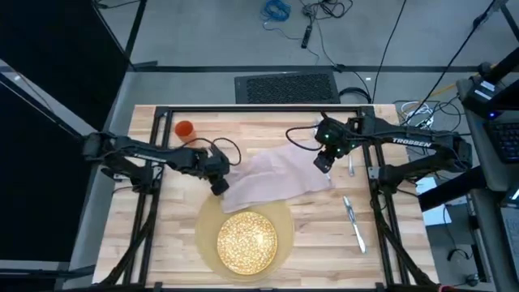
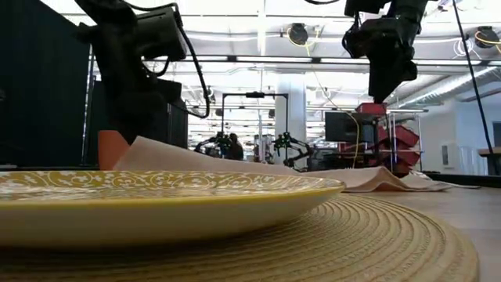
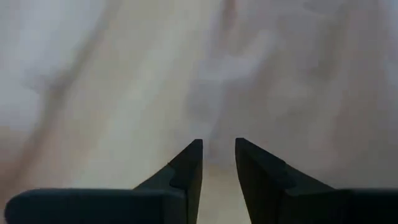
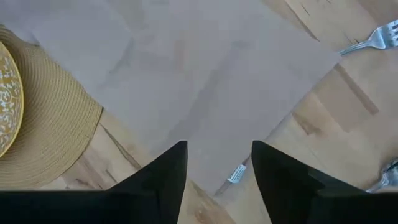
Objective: Set table place
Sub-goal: Fold the light orange napkin on the table
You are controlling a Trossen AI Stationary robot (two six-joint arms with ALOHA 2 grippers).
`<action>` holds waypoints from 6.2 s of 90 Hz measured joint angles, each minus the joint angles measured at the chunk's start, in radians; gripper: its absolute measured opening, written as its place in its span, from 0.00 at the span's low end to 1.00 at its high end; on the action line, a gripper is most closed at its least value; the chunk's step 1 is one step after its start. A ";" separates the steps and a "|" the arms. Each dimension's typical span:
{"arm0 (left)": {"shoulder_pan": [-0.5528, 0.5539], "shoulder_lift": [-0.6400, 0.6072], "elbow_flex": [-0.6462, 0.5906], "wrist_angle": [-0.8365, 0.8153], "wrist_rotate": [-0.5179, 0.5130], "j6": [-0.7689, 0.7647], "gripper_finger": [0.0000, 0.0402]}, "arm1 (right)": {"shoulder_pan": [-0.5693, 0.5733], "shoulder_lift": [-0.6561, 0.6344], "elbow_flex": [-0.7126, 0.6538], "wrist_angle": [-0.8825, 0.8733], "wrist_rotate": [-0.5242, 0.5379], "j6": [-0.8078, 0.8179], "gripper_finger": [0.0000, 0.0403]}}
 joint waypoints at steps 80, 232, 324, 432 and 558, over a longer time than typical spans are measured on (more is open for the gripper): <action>0.048 0.088 0.000 0.017 -0.010 0.103 0.10 | 0.000 0.000 0.000 0.001 -0.002 0.000 0.41; 0.238 0.022 0.001 -0.114 -0.115 0.172 0.00 | 0.104 0.394 0.000 0.641 -0.320 -0.134 0.27; 0.237 0.022 0.000 0.014 -0.045 0.230 0.00 | 0.139 0.700 0.000 0.923 -0.264 -0.112 0.00; 0.237 0.022 0.000 0.007 -0.045 0.223 0.00 | 0.149 0.589 0.000 0.913 -0.268 -0.124 0.00; 0.220 0.018 0.259 -0.321 -0.009 0.308 0.02 | -0.008 0.394 0.134 0.540 -0.258 -0.339 0.23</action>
